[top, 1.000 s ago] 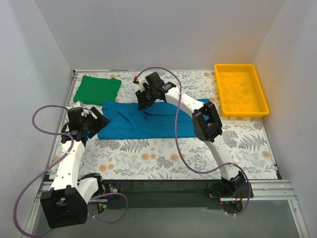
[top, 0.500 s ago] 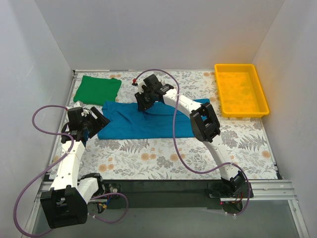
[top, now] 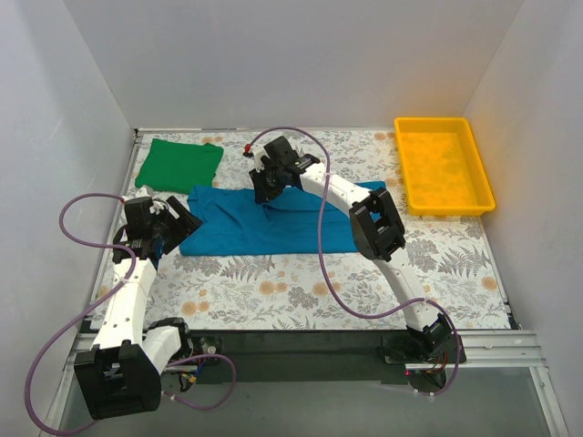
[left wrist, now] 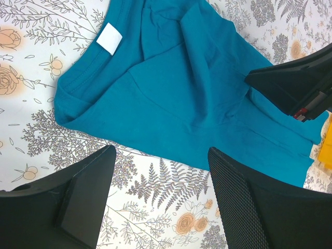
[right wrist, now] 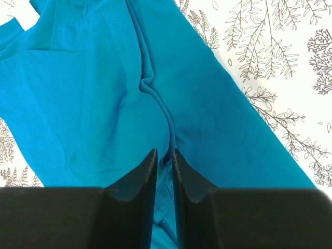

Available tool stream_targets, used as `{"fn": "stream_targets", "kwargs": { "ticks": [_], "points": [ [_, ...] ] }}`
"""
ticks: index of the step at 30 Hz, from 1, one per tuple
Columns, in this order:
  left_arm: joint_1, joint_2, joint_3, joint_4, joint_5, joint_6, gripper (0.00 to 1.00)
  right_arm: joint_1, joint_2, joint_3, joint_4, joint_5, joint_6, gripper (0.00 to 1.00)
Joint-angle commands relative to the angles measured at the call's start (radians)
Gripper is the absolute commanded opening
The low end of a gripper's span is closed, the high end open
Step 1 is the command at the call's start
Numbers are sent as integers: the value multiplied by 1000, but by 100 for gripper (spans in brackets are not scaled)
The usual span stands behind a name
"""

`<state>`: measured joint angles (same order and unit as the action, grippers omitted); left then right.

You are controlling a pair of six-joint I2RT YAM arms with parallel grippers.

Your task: Fold and stack the t-shirts

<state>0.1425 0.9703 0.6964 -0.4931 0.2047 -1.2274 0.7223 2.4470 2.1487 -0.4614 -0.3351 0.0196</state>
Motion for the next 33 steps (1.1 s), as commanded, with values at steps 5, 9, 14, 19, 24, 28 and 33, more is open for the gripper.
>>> {"fn": "stream_targets", "kwargs": {
  "ticks": [5,9,14,19,24,28,33],
  "points": [
    [8,-28,-8,8,-11,12,71,6,-13,7,33,4,-7,18],
    [8,-28,-6,8,-13,11,71,8,-19,2,32,7,-15,8],
    [8,-28,-6,10,-13,11,71,6,-48,-4,33,11,-17,1],
    [6,-30,-8,8,-16,11,71,5,-106,-26,35,15,-46,1],
    [6,-27,-6,8,-18,11,70,3,-158,-69,47,19,-53,1],
    [6,-25,-8,8,-18,11,70,5,-177,-102,56,18,-55,1],
    [6,-24,-8,8,-18,11,70,2,-189,-124,64,27,-56,1]
  ]
}}
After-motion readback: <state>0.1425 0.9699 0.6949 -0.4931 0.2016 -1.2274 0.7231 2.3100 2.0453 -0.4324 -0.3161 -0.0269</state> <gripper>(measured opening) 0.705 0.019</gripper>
